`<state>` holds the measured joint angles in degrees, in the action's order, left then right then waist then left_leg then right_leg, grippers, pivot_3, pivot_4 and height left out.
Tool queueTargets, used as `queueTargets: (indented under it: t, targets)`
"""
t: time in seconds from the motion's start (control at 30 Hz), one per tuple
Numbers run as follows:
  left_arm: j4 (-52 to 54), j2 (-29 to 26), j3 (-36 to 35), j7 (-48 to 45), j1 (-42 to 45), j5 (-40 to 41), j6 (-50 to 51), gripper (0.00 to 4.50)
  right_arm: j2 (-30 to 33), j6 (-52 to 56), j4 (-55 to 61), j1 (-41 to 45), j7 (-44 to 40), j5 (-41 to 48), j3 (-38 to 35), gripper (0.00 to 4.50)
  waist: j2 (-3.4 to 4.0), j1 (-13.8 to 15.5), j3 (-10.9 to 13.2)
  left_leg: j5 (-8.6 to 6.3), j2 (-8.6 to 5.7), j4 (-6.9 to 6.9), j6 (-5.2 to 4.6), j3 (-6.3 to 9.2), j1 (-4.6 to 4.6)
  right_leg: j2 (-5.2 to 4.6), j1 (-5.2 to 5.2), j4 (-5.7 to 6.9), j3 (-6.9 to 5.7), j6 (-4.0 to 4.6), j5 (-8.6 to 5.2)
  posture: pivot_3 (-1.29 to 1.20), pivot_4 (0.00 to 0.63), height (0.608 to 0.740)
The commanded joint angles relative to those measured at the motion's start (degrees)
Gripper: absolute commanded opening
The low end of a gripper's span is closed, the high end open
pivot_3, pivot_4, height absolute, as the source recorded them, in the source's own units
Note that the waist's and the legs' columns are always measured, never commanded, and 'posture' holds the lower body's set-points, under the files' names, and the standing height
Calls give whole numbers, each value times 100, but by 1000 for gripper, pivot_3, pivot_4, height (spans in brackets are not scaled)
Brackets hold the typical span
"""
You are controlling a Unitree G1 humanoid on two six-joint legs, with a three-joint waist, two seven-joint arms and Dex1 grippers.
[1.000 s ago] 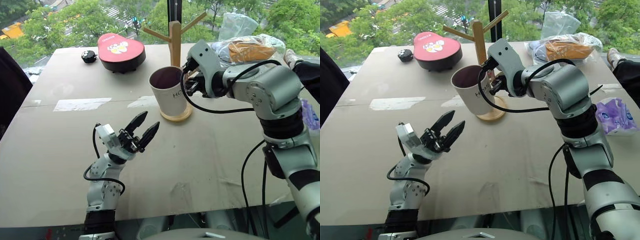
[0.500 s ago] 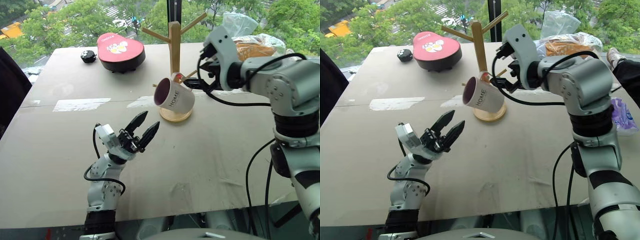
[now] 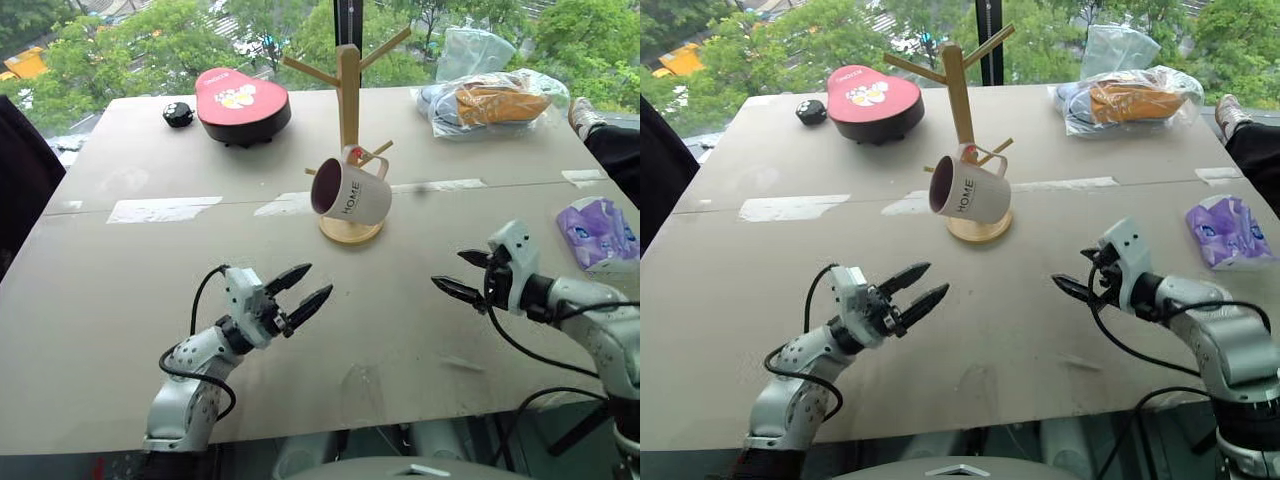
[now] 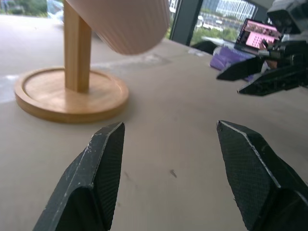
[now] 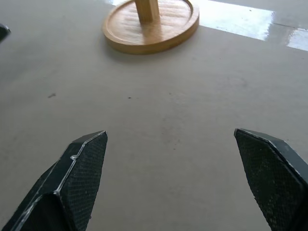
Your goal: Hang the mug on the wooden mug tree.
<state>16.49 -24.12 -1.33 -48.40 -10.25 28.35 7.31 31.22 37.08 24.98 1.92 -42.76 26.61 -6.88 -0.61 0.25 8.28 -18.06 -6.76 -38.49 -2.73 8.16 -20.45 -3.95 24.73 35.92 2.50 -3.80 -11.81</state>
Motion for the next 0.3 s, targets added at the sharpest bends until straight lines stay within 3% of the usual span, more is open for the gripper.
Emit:
queueTargets:
  t: [0.03,0.3]
  targets:
    - [463,-260,83,343,-295,-333,363,3140,-263,-1634,-449,-402,-569,-139,-49,4273,2,13,1,0,0,1,0,1,6,0,-7,-1,-2,0,0,0,150,740]
    - [885,-366,7,934,-742,-880,391,3140,-455,-2866,-1668,-644,-1194,-129,-66,4388,7,54,6,-1,1,17,0,4,61,-1,-59,-6,-3,2,-2,0,150,740]
